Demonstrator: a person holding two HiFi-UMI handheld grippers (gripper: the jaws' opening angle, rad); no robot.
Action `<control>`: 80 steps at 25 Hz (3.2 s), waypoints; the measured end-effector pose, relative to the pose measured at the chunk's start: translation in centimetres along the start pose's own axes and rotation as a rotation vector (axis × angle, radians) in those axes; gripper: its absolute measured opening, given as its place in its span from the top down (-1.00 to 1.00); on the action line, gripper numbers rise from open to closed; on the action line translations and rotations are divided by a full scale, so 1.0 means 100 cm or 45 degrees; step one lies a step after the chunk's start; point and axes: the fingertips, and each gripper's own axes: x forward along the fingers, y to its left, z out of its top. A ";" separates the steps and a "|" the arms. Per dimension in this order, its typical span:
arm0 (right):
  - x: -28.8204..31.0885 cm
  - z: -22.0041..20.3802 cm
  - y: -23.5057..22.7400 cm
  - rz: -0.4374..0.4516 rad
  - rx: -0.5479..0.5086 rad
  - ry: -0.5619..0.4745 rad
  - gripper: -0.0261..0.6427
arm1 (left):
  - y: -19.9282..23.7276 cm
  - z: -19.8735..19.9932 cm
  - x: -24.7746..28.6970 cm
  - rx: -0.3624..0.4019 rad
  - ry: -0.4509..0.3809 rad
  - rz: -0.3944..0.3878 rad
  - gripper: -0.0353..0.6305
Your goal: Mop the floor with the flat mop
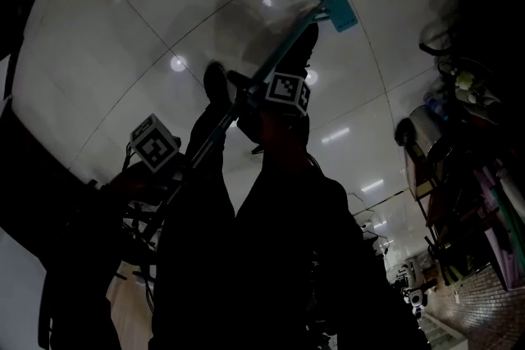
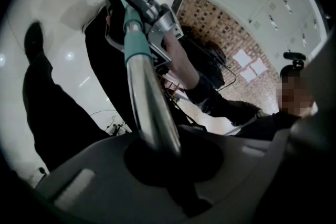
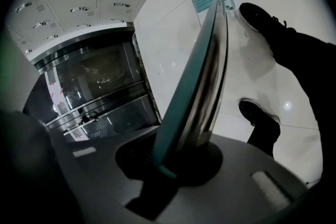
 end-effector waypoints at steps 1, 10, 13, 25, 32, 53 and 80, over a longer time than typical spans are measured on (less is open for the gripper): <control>-0.007 0.011 0.003 0.000 0.004 -0.008 0.71 | -0.006 0.010 0.005 0.003 0.001 -0.001 0.83; -0.082 0.145 0.030 0.006 -0.007 -0.046 0.71 | -0.058 0.136 0.057 0.028 0.022 0.029 0.82; -0.111 0.198 0.039 0.002 -0.015 -0.071 0.71 | -0.079 0.186 0.078 0.049 0.031 0.021 0.82; -0.213 0.386 0.052 0.012 -0.052 -0.183 0.70 | -0.127 0.356 0.149 0.052 0.140 0.086 0.85; -0.214 0.383 0.058 0.009 -0.073 -0.203 0.69 | -0.124 0.352 0.146 0.098 0.137 0.123 0.86; -0.038 0.033 0.012 -0.002 -0.063 -0.016 0.69 | -0.017 0.027 0.028 0.036 0.030 0.028 0.83; -0.012 0.005 -0.001 -0.025 -0.022 0.026 0.69 | 0.002 0.005 0.009 0.033 0.036 0.040 0.82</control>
